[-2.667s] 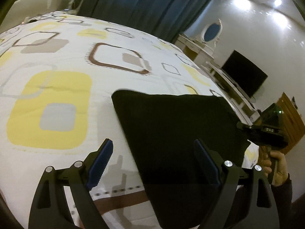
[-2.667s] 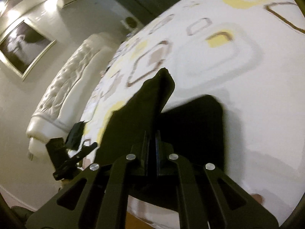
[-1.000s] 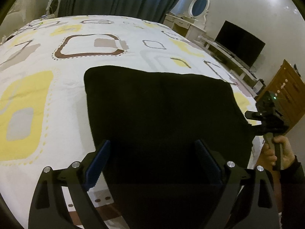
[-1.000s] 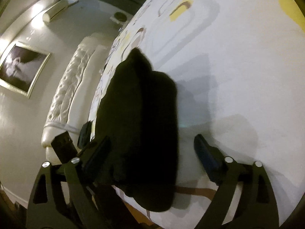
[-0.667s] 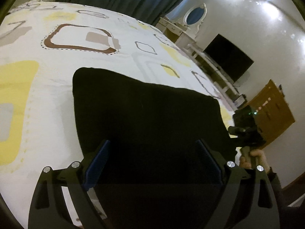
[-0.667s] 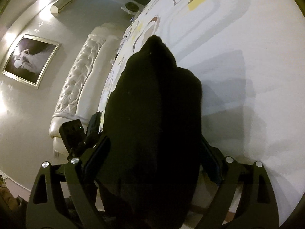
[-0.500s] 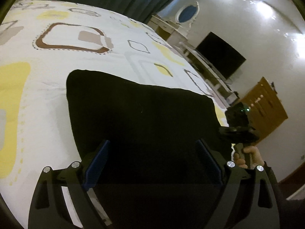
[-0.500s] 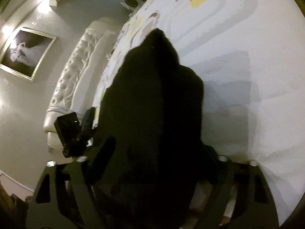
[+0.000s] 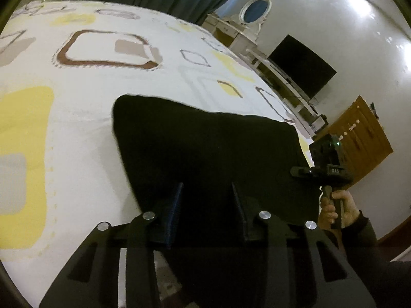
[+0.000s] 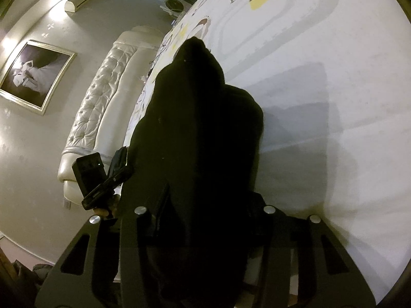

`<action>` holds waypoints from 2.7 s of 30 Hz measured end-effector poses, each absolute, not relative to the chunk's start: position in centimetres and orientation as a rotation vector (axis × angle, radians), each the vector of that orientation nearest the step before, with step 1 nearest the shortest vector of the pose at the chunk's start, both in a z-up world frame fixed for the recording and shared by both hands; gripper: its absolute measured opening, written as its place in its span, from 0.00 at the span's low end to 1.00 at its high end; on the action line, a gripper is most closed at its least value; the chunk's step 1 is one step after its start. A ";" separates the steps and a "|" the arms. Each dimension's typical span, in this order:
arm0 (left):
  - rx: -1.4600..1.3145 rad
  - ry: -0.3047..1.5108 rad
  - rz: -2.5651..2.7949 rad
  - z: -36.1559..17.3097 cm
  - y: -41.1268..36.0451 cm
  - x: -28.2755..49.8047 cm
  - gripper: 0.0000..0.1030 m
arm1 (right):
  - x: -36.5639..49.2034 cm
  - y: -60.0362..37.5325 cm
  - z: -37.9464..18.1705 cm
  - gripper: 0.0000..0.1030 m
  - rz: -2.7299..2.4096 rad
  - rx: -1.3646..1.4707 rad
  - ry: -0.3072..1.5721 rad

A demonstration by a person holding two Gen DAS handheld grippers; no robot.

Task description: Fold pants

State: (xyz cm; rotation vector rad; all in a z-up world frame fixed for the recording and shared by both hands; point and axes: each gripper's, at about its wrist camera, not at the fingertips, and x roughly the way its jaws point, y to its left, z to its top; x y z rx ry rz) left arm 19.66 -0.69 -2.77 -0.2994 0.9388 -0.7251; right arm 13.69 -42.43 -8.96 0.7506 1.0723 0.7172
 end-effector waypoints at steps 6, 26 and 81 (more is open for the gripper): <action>-0.358 0.973 -0.700 -3.3 1.5 19.5 0.56 | 14.2 -42.3 -9.1 0.44 0.721 0.756 1.068; -0.564 1.079 -0.734 -6.1 2.0 21.6 0.68 | 14.2 -42.3 -9.3 0.45 0.738 0.770 1.062; -0.145 0.742 -0.207 0.4 9.8 11.2 0.83 | 5.5 -28.5 -2.3 0.74 0.295 0.214 0.777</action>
